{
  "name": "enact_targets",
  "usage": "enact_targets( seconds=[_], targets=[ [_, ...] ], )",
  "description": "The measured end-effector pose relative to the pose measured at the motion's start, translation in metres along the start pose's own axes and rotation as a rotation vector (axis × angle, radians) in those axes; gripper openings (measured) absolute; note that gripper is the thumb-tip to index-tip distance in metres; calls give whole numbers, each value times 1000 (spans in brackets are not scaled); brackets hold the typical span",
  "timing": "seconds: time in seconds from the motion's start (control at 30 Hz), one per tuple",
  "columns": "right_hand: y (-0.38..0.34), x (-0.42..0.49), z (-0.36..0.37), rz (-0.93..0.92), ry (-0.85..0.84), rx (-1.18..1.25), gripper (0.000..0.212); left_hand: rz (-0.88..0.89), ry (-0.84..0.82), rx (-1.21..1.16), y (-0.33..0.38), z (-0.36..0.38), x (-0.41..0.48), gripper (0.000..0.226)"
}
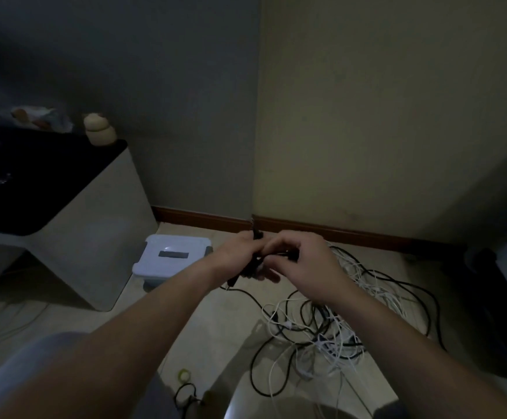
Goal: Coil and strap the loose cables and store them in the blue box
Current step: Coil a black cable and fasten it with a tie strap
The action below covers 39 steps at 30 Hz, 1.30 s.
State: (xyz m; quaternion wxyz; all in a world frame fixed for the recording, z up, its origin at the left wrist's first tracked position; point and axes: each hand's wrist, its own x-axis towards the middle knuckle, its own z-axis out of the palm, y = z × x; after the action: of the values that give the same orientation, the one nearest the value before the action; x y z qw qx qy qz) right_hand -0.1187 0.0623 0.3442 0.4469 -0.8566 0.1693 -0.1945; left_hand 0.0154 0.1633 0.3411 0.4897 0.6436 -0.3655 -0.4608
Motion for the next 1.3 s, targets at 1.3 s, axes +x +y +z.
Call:
enact_targets(
  seconds=[1.3],
  targets=[
    [44, 3, 6, 266, 18, 390, 33, -24, -108, -647, 28, 3, -14, 23]
  ],
)
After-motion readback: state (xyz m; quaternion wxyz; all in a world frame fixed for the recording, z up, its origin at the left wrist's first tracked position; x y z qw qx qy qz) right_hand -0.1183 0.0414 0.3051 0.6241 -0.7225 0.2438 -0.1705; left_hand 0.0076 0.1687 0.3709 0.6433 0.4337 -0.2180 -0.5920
